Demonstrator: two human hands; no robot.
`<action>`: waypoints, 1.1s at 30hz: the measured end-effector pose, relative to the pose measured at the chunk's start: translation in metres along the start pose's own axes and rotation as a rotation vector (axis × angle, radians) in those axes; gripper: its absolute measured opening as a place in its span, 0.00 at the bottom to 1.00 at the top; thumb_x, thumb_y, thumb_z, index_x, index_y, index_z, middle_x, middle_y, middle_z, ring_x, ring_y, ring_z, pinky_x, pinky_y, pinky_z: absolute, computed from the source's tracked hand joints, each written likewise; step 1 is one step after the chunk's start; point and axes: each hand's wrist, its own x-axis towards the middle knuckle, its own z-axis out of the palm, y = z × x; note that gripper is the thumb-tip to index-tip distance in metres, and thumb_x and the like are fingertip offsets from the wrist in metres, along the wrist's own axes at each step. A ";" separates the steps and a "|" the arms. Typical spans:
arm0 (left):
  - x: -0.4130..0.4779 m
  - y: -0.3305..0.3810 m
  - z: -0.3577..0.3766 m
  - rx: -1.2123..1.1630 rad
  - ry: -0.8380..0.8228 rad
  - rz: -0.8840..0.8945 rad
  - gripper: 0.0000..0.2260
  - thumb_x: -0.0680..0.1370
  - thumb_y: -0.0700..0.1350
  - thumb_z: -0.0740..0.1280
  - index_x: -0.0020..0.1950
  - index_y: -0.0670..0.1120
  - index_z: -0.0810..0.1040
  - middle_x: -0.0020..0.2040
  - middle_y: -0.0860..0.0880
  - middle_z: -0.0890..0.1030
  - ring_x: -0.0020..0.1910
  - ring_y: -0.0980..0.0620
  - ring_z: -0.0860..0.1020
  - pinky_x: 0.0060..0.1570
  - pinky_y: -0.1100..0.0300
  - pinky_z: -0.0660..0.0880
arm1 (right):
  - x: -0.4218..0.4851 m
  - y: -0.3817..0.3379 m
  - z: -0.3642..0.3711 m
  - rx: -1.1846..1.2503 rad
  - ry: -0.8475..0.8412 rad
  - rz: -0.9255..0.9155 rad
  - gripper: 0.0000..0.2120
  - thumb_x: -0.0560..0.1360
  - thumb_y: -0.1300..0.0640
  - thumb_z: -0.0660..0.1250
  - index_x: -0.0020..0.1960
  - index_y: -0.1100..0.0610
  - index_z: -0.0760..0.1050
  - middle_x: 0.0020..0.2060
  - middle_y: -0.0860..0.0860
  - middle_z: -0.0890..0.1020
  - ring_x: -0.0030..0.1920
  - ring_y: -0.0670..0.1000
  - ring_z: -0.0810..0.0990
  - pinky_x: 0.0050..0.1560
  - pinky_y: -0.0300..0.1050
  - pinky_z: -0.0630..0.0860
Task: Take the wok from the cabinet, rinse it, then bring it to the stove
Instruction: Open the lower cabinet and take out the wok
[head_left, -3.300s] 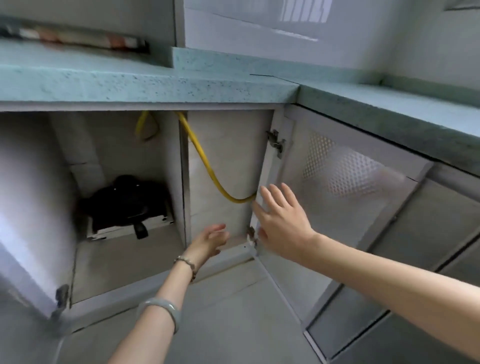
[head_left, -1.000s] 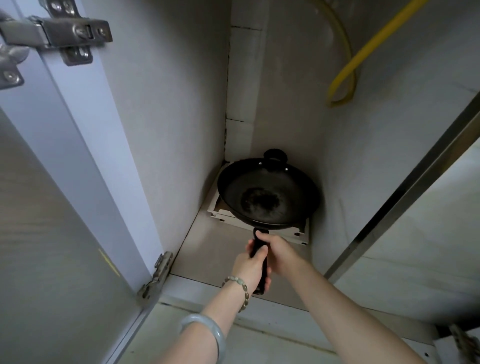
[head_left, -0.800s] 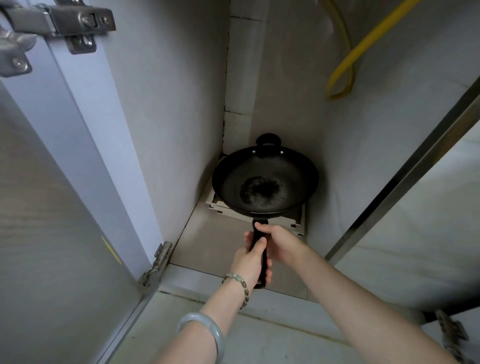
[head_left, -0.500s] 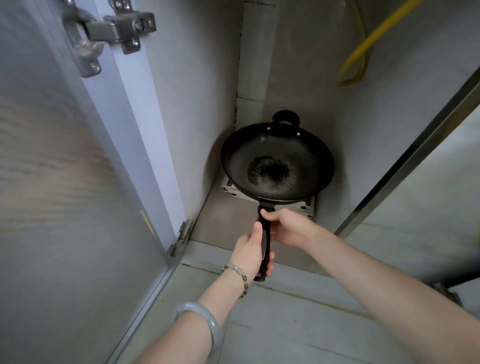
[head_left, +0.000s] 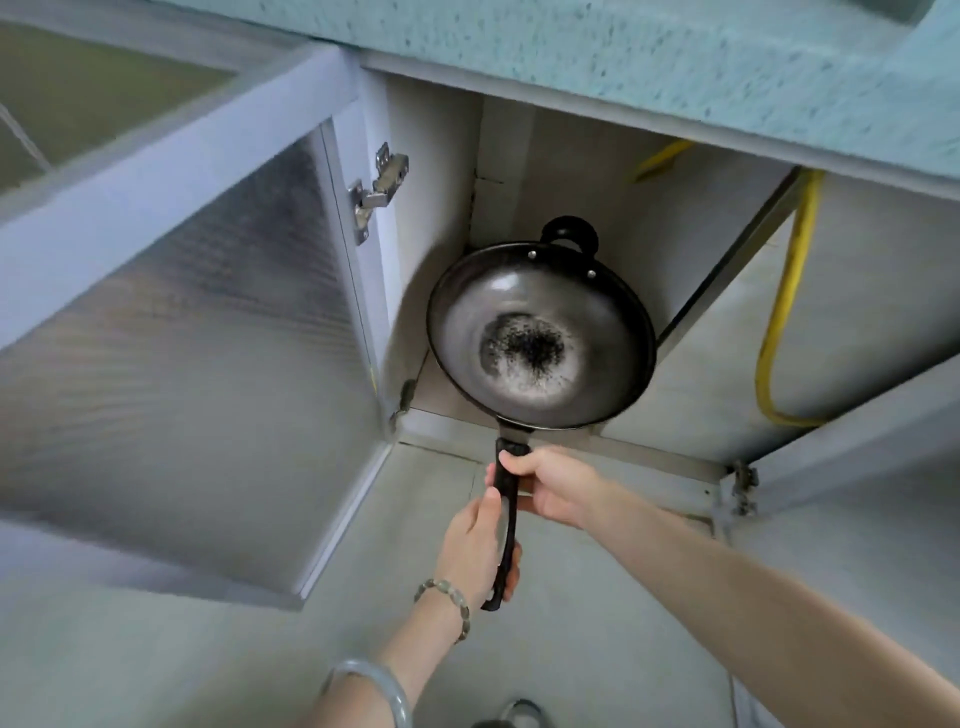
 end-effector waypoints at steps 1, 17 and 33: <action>-0.018 0.003 -0.001 -0.002 0.004 -0.008 0.17 0.82 0.52 0.52 0.43 0.42 0.70 0.25 0.46 0.73 0.17 0.49 0.68 0.18 0.65 0.63 | -0.016 0.002 0.006 -0.004 -0.001 0.022 0.08 0.79 0.65 0.59 0.42 0.61 0.72 0.38 0.55 0.77 0.39 0.51 0.78 0.39 0.42 0.77; -0.237 0.013 -0.007 0.017 -0.109 -0.062 0.17 0.83 0.52 0.50 0.44 0.43 0.69 0.24 0.44 0.72 0.16 0.48 0.66 0.20 0.63 0.62 | -0.219 0.062 0.059 -0.028 0.099 0.065 0.09 0.78 0.65 0.60 0.40 0.60 0.74 0.36 0.54 0.80 0.39 0.51 0.79 0.43 0.43 0.74; -0.442 0.054 0.013 0.050 -0.055 -0.162 0.16 0.82 0.51 0.52 0.42 0.42 0.67 0.24 0.44 0.69 0.17 0.49 0.65 0.20 0.64 0.63 | -0.420 0.079 0.101 -0.069 0.107 0.145 0.06 0.77 0.67 0.61 0.42 0.63 0.73 0.36 0.58 0.79 0.38 0.53 0.80 0.39 0.46 0.76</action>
